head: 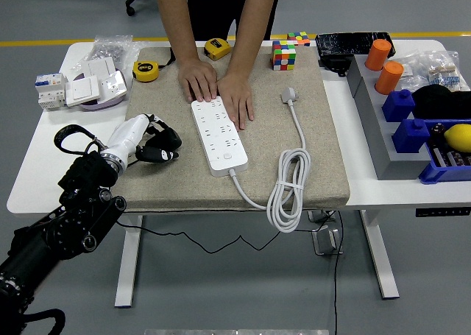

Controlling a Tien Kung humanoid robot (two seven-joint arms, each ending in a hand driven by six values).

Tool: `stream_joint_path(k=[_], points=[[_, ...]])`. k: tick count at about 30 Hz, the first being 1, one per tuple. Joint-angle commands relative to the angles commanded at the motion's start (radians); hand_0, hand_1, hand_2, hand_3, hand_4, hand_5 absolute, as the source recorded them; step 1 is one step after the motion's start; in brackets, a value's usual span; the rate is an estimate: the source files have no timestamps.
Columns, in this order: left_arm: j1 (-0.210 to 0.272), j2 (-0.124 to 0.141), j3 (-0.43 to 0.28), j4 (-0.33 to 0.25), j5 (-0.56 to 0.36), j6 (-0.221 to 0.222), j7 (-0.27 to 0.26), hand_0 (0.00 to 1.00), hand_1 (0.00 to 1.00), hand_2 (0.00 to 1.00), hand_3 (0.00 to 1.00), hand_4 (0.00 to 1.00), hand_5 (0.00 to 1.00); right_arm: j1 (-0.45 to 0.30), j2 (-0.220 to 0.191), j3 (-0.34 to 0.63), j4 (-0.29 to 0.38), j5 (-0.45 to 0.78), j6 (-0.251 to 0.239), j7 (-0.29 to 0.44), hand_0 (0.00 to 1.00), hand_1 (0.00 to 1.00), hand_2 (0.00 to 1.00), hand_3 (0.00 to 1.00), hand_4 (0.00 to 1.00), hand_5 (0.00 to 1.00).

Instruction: Pick up the plug,place it near the board,insert it into the board,press the button

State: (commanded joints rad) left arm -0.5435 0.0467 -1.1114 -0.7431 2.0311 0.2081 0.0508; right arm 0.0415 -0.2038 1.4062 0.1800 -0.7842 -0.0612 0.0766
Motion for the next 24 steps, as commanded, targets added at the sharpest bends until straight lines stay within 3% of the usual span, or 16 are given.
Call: stream_joint_path(k=[1, 6, 7, 12, 14, 24], points=[[-0.001, 0.0, 0.002, 0.004, 0.006, 0.002, 0.0, 0.602, 0.622, 0.479, 0.518, 0.998, 0.222, 0.0, 0.0, -0.001, 0.0, 0.0, 0.0, 0.0, 0.979, 0.92, 0.872, 0.869, 0.998, 0.96], [-0.007, -0.002, 0.015, 0.022, 0.027, 0.02, -0.005, 0.602, 0.622, 0.479, 0.518, 0.998, 0.222, 0.0, 0.0, 0.0, 0.0, -0.002, -0.002, 0.0, 0.979, 0.92, 0.872, 0.869, 0.998, 0.96], [-0.008, -0.003, 0.016, 0.026, 0.034, 0.026, -0.008, 0.539, 0.6, 0.471, 0.507, 0.996, 0.194, 0.0, 0.0, -0.001, 0.0, -0.002, -0.003, 0.0, 0.979, 0.92, 0.872, 0.869, 0.998, 0.958], [-0.013, -0.003, 0.028, 0.043, 0.048, 0.053, -0.021, 0.539, 0.6, 0.471, 0.507, 0.996, 0.194, 0.0, -0.001, -0.002, 0.0, -0.001, -0.005, 0.001, 0.979, 0.92, 0.872, 0.869, 0.998, 0.958], [-0.014, -0.004, 0.029, 0.049, 0.052, 0.065, -0.027, 0.506, 0.581, 0.471, 0.51, 0.951, 0.202, 0.0, -0.002, -0.003, 0.0, 0.0, -0.005, 0.002, 0.979, 0.919, 0.87, 0.869, 0.998, 0.942], [-0.019, -0.006, 0.034, 0.068, 0.054, 0.087, -0.041, 0.498, 0.581, 0.474, 0.514, 0.928, 0.202, 0.001, -0.002, -0.004, 0.0, 0.001, -0.006, 0.002, 0.978, 0.919, 0.87, 0.868, 0.998, 0.93]])
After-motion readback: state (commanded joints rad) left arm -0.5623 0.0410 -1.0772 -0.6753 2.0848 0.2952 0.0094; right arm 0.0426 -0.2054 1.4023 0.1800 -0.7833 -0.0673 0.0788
